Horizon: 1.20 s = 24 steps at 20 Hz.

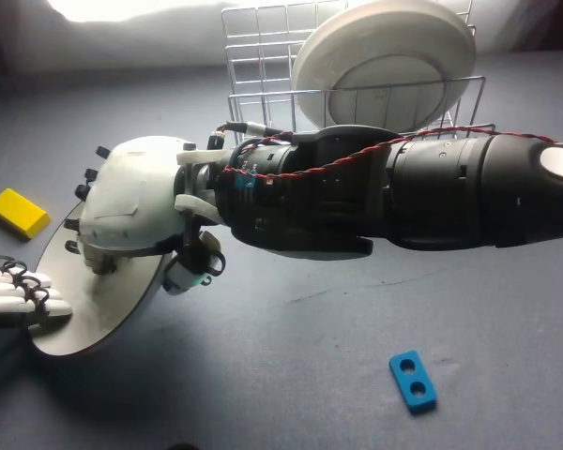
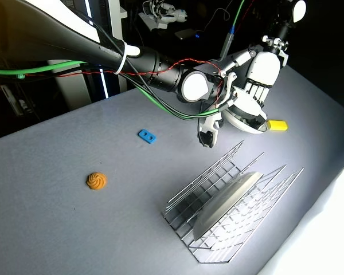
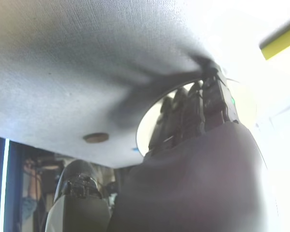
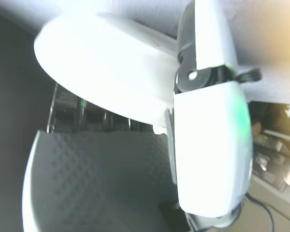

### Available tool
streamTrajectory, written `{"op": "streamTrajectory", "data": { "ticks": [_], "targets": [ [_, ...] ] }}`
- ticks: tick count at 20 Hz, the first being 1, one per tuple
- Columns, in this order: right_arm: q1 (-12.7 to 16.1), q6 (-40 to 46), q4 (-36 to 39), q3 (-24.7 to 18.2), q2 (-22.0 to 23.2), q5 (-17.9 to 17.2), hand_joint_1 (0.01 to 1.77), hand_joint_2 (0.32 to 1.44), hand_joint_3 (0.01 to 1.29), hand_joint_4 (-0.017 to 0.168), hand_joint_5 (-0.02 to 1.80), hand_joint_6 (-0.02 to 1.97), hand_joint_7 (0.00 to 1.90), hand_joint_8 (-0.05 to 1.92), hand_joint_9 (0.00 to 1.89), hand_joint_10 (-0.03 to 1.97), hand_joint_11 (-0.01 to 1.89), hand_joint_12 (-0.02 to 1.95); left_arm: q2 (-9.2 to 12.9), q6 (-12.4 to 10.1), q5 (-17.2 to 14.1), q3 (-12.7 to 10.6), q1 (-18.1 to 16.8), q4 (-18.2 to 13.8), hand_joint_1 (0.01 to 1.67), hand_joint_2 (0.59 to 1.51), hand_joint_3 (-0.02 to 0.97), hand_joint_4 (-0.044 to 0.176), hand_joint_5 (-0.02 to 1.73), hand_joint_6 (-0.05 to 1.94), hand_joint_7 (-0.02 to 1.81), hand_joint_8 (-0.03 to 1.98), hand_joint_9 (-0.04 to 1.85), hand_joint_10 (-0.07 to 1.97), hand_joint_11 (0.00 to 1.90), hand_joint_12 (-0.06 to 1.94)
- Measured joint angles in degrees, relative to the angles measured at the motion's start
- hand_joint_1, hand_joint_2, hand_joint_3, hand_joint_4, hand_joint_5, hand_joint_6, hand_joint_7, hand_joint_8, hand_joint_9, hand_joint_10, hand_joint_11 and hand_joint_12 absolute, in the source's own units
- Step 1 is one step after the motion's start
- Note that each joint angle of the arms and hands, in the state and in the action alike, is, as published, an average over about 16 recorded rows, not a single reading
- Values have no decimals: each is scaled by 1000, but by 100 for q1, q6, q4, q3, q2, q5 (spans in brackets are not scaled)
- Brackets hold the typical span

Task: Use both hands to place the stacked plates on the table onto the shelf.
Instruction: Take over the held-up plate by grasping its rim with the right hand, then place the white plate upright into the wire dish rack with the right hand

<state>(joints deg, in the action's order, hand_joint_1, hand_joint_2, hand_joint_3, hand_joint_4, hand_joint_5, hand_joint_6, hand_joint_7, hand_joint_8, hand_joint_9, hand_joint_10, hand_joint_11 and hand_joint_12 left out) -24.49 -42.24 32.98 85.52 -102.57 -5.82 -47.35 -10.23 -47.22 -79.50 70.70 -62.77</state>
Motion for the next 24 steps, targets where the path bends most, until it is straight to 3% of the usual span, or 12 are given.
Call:
{"op": "streamTrajectory", "data": {
  "ticks": [6,12,24],
  "targets": [
    [30,-18,-79,-21,31,-128,1230,931,14,4,798,333,858,167,930,3,650,947,35,-17,28,26,-113,-87,13,1033,20,-9,-6,-24,-5,-10,-15,-64,20,10],
    [94,-22,-194,-221,169,-119,1229,919,14,9,864,490,956,304,1090,-2,795,942,160,-44,78,154,-421,-276,13,1030,21,-9,-3,-15,5,-7,1,-64,20,12],
    [409,-22,-373,-1284,991,233,1241,922,14,9,951,629,1077,553,1246,108,847,984,793,-284,28,575,-1572,-808,13,1027,20,2,10,5,17,-4,20,-64,20,14]
  ]
}}
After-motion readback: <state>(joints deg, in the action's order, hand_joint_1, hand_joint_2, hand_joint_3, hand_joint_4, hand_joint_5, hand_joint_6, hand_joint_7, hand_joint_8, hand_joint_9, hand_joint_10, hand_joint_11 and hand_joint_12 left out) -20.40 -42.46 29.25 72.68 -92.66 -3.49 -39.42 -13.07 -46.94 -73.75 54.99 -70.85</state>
